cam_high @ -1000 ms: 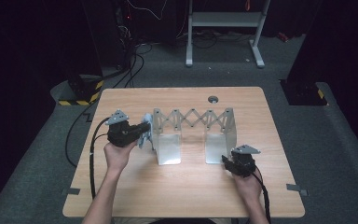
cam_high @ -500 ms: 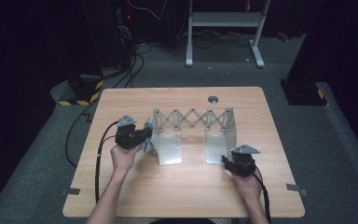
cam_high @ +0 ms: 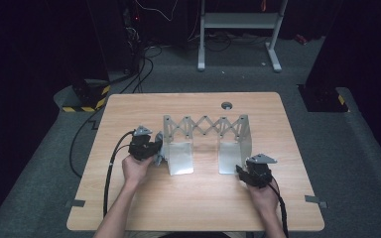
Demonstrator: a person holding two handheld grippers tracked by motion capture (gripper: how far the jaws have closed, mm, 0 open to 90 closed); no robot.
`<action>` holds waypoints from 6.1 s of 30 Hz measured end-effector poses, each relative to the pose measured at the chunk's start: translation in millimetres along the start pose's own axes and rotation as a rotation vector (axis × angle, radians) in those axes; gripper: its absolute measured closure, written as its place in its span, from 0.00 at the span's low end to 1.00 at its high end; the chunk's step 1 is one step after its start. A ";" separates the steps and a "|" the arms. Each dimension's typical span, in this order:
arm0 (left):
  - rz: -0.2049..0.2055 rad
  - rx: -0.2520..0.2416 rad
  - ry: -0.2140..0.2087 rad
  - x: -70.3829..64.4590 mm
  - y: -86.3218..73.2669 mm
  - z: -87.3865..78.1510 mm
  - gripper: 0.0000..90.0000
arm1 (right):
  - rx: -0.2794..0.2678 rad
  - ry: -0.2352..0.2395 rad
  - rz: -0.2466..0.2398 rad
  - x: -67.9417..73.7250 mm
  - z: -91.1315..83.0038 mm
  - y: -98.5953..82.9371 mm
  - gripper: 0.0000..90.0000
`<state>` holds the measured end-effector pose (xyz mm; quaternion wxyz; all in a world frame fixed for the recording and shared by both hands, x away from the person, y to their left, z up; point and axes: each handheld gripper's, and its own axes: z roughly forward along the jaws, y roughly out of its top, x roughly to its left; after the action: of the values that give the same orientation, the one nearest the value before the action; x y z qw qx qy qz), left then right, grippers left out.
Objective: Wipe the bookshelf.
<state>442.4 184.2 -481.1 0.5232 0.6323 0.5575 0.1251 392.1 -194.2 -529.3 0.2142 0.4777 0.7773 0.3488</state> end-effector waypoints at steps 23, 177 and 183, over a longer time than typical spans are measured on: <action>0.069 -0.219 -0.103 -37.4 53.1 -52.5 0.94 | 0.000 0.001 -0.001 -0.3 0.0 0.0 0.58; 0.052 0.042 -0.157 -54.6 -65.1 -47.0 0.93 | 0.001 0.011 -0.011 2.0 -0.1 -0.1 0.57; 0.035 0.034 -0.153 -60.0 -65.4 -39.4 0.93 | 0.001 0.010 -0.011 2.4 -0.2 -0.2 0.57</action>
<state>354.9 143.5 -491.4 0.5511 0.6586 0.5067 0.0760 390.8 -192.1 -529.2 0.2118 0.4718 0.7813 0.3496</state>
